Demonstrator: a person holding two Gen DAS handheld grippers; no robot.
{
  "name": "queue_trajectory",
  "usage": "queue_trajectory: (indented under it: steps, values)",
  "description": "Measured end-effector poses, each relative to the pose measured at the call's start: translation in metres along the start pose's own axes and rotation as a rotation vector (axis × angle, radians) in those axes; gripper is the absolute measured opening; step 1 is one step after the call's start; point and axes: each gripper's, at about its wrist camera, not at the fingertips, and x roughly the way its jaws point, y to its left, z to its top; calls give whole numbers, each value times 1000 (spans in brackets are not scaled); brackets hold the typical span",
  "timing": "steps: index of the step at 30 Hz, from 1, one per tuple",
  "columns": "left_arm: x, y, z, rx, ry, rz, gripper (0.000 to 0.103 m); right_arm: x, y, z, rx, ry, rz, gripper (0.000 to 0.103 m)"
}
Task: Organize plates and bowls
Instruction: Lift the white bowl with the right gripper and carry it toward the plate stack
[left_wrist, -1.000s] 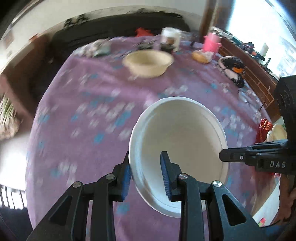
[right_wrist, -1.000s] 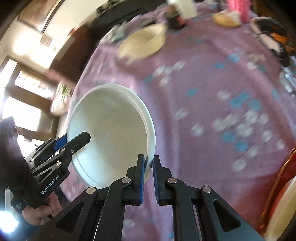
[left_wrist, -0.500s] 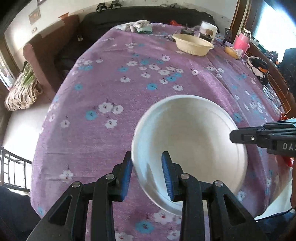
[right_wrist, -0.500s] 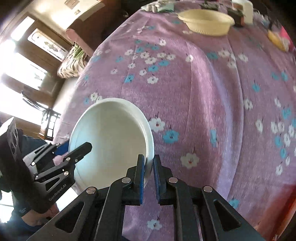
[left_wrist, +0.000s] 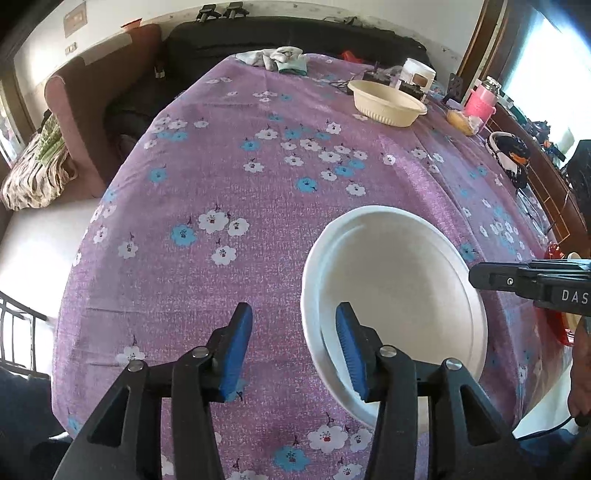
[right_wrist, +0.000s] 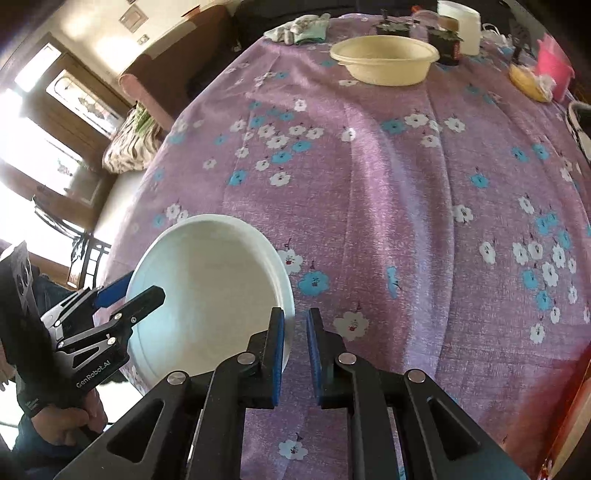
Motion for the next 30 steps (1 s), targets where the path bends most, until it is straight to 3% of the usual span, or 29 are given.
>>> queue_trajectory:
  steps: [7,9,12,21,30]
  values:
    - [0,-1,-4,32,-7,13,45,-1,7,-3,-10,3,20,14]
    - [-1,-3,-5,53,-17,25,32,3,11,-5,-24,16,28,14]
    - [-1,-9,-6,99,-31,48,24,11,15,-9,-27,36,38,14]
    - [-9,-19,1,191,-72,94,23,5,21,-9,-5,-1,52,12]
    - [-20,-13,8,207,-100,98,23,-6,25,-4,19,-38,67,12]
